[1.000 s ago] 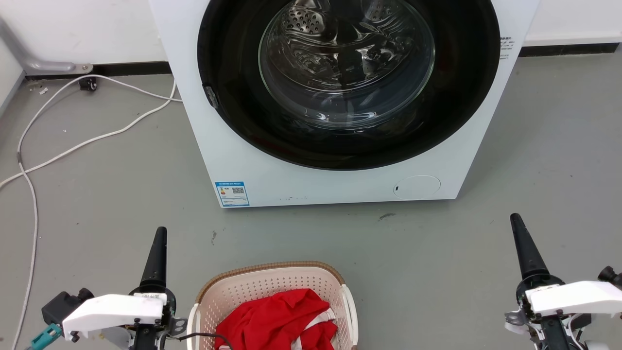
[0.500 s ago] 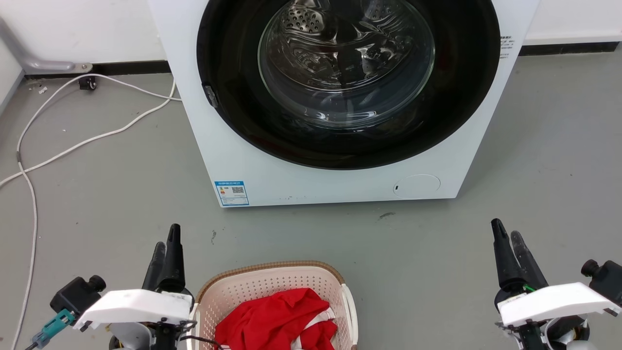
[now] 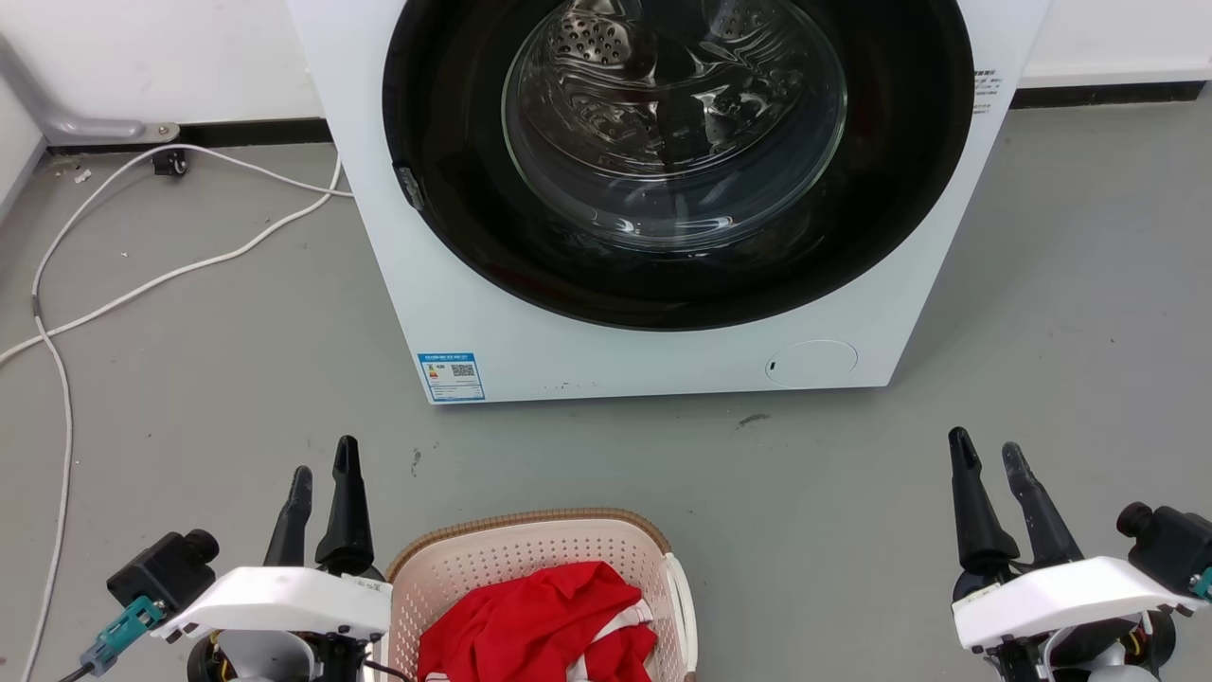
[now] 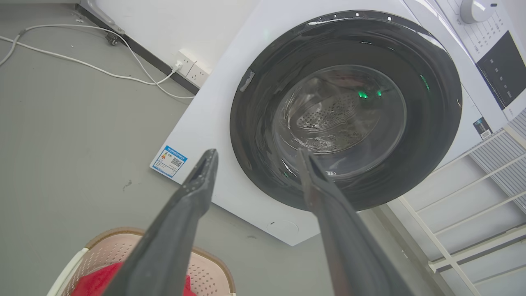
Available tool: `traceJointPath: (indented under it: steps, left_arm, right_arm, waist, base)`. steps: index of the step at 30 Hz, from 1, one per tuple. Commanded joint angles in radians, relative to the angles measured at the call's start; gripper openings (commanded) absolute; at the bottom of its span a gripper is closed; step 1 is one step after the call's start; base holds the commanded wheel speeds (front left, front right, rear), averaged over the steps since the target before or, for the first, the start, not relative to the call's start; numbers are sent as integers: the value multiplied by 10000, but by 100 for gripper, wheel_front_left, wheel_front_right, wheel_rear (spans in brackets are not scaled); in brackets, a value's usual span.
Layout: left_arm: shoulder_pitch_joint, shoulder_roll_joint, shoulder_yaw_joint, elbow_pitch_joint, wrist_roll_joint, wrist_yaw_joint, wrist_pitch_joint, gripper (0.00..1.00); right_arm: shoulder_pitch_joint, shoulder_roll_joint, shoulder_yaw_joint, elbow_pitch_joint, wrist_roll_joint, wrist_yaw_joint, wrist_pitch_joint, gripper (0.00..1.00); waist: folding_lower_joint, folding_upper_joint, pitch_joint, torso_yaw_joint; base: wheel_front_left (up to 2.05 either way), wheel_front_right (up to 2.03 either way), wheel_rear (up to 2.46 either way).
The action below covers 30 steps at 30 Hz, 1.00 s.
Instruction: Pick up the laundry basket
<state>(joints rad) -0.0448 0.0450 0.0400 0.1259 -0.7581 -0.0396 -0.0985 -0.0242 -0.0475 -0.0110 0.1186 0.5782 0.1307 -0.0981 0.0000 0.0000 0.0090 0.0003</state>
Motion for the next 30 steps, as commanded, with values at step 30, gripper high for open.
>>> traceJointPath:
  steps: [30]
  left_arm:
    - [407, 55, -59, -406, 3749, 31, -901, 100]
  right_arm:
    - [432, -38, 372, -725, -3958, 1, -901, 100]
  waist:
    - [0, 0, -62, 28]
  base:
    - [0, 0, 0]
